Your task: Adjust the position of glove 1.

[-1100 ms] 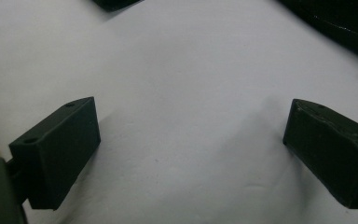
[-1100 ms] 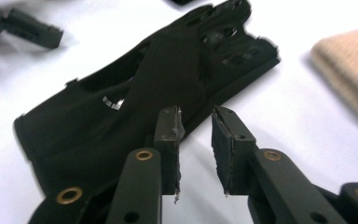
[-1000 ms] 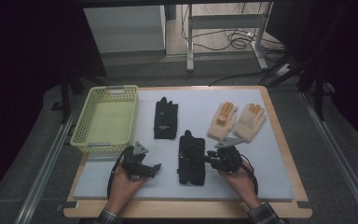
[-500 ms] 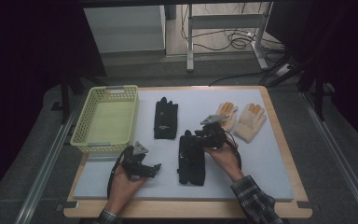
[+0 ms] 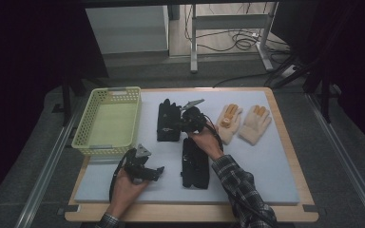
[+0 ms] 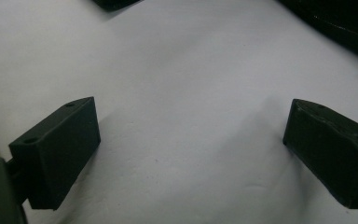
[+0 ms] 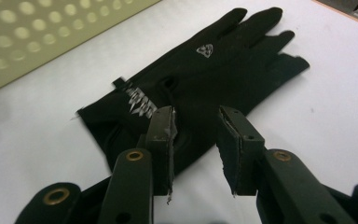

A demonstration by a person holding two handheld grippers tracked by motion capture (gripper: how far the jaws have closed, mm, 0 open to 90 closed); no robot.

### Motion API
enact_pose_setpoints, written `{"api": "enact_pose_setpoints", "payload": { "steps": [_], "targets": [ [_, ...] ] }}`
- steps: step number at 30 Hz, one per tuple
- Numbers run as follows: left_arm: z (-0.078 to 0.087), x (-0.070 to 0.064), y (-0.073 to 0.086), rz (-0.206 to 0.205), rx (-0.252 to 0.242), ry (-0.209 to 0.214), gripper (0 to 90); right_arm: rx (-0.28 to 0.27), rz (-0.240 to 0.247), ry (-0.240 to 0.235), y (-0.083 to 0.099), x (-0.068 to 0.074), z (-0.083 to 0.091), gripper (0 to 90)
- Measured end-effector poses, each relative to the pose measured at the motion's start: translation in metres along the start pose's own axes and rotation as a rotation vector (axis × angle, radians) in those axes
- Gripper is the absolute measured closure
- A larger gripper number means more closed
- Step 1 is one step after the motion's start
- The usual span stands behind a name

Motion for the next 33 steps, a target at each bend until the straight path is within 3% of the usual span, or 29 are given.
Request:
{"api": "enact_pose_setpoints", "payload": {
  "steps": [9, 15, 20, 21, 22, 25, 33],
  "targets": [
    [0.0, 0.0, 0.0, 0.0, -0.002, 0.001, 3.8, 0.014, 0.021, 0.043, -0.018, -0.005, -0.039, 46.2],
    [0.0, 0.0, 0.0, 0.001, -0.002, 0.001, 3.7, 0.051, 0.021, 0.059, -0.015, -0.01, -0.061, 37.1],
    [0.0, 0.0, 0.0, 0.001, -0.002, 0.001, 3.7, 0.029, -0.031, 0.017, -0.012, -0.014, -0.064, 46.1],
    [0.0, 0.0, 0.0, 0.001, -0.002, 0.001, 3.7, 0.026, -0.039, 0.017, -0.012, -0.014, -0.063, 50.5],
    [0.0, 0.0, 0.0, 0.001, -0.002, 0.001, 3.7, 0.024, -0.04, 0.046, -0.013, -0.014, -0.061, 67.4],
    [0.0, 0.0, 0.0, 0.0, -0.002, 0.001, 3.7, 0.024, -0.036, 0.047, -0.012, -0.014, -0.059, 76.8],
    [0.0, 0.0, 0.0, 0.001, -0.001, 0.001, 3.8, 0.033, 0.008, 0.08, -0.017, -0.006, -0.051, 83.4]
  ]
}}
Point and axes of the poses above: each handheld gripper's, and its own axes: z roughly backward along the jaws, y roughly out of its underside, x roughly to its left, the point moved 3 cm from there along -z, roughly forward along the jaws, and after that the axes turned 8 degrees about -z, right-handed, at the moved point
